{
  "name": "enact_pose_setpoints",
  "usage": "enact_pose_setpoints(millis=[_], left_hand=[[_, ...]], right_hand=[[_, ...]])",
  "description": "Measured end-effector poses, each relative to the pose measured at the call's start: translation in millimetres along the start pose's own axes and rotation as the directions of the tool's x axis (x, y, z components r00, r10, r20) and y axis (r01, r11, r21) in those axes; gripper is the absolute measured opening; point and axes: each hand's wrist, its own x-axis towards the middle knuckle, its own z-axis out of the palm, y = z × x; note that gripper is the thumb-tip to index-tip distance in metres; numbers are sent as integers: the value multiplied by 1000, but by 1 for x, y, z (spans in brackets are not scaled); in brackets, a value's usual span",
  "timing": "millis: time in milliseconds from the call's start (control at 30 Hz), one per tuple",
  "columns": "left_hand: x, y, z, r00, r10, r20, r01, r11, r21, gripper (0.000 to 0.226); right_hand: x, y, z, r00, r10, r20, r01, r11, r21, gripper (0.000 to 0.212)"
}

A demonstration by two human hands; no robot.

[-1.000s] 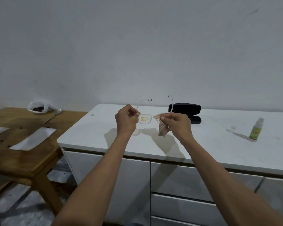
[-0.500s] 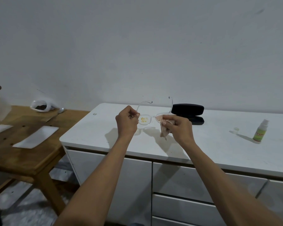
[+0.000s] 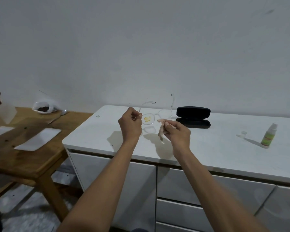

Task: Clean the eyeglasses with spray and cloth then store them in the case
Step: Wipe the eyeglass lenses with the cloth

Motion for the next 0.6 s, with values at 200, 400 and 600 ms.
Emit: enact_pose_setpoints(millis=[200, 400, 600], left_hand=[[-11, 8, 3, 1000, 20, -4, -20, 1000, -23, 18], [-19, 22, 0, 998, 64, 15, -63, 997, -41, 11], [-6, 21, -7, 998, 50, -23, -51, 997, -49, 15]], right_hand=[[-8, 4, 50, 992, 108, -61, -95, 978, 186, 11], [0, 7, 82, 944, 50, -327, 2, 988, 156, 11], [11, 1, 84, 998, 4, -63, -6, 999, -45, 13]])
